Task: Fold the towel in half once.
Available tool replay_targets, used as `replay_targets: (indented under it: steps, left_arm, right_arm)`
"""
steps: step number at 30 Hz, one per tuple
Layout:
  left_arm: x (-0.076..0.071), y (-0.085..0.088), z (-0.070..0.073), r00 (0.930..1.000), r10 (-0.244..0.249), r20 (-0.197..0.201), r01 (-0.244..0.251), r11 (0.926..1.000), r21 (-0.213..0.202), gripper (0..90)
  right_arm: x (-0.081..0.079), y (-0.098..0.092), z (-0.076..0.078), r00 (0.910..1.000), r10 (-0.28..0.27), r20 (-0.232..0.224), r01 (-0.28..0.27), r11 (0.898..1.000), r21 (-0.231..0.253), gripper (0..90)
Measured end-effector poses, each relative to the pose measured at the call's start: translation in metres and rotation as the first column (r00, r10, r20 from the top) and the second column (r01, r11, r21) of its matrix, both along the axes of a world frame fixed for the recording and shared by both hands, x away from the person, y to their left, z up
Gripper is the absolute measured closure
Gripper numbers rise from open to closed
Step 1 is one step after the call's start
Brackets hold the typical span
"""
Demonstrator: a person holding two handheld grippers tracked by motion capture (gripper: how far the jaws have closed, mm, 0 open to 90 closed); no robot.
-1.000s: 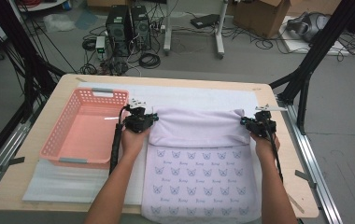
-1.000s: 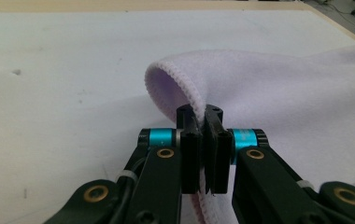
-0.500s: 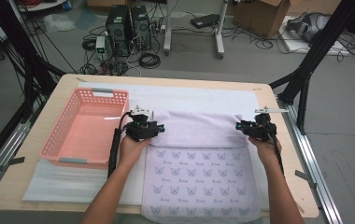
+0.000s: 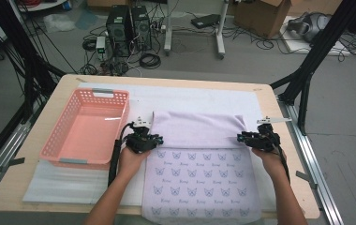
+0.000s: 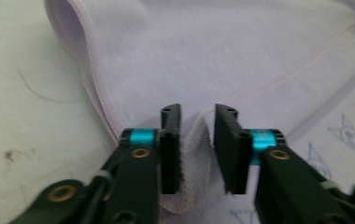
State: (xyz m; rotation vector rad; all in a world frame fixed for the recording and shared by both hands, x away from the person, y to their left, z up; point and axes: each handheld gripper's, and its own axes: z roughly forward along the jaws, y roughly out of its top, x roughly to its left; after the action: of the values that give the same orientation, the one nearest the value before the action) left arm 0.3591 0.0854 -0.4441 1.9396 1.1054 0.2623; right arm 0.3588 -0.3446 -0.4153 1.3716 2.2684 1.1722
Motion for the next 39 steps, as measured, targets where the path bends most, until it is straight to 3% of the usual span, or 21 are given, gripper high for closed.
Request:
replay_targets:
  steps: [1, 2, 4, 7, 10, 15, 20, 29, 39]
  left_arm:
    - [-0.003, 0.0, 0.001, 0.9998, 0.006, 0.02, -0.006, 1.0, -0.007, 85.0]
    - [-0.004, -0.001, 0.001, 0.9997, 0.004, 0.024, -0.004, 1.0, 0.001, 86.4]
    - [-0.006, -0.001, 0.0, 0.9999, -0.006, 0.013, 0.005, 0.9998, 0.02, 86.9]
    - [-0.012, 0.002, 0.001, 0.9996, -0.005, 0.028, 0.005, 1.0, 0.001, 87.2]
    - [-0.022, 0.005, 0.006, 0.9967, -0.016, 0.08, 0.018, 0.9996, -0.021, 87.2]
    - [-0.041, 0.011, 0.009, 0.9899, -0.047, 0.134, 0.054, 0.9973, -0.049, 87.1]
    - [-0.062, 0.015, 0.005, 0.9793, -0.084, 0.184, 0.094, 0.9943, -0.05, 87.1]
    - [-0.099, 0.022, 0.01, 0.969, -0.121, 0.215, 0.135, 0.9896, -0.05, 86.8]
    - [-0.127, 0.028, 0.009, 0.9676, -0.136, 0.213, 0.155, 0.9851, -0.075, 86.7]
  right_arm:
    - [-0.002, 0.0, 0.0, 1.0, 0.005, 0.002, -0.005, 1.0, 0.007, 66.9]
    - [-0.003, 0.0, 0.0, 0.9999, 0.011, 0.007, -0.011, 1.0, 0.002, 70.6]
    - [-0.006, 0.002, -0.001, 0.9995, 0.03, 0.007, -0.03, 0.999, -0.039, 85.1]
    - [-0.011, 0.0, -0.002, 0.9996, 0.016, 0.022, -0.015, 0.999, -0.043, 86.3]
    - [-0.017, -0.004, -0.002, 0.9993, 0.006, 0.038, -0.005, 1.0, -0.027, 86.4]
    - [-0.037, -0.009, -0.007, 0.998, 0.004, 0.063, -0.004, 1.0, -0.001, 86.3]
    - [-0.062, -0.013, -0.012, 0.9963, 0.01, 0.086, -0.012, 1.0, 0.016, 86.3]
    - [-0.111, -0.016, -0.01, 0.9901, 0.045, 0.133, -0.049, 0.998, 0.028, 86.4]
    - [-0.144, -0.018, -0.002, 0.9846, 0.069, 0.161, -0.075, 0.997, 0.034, 86.5]
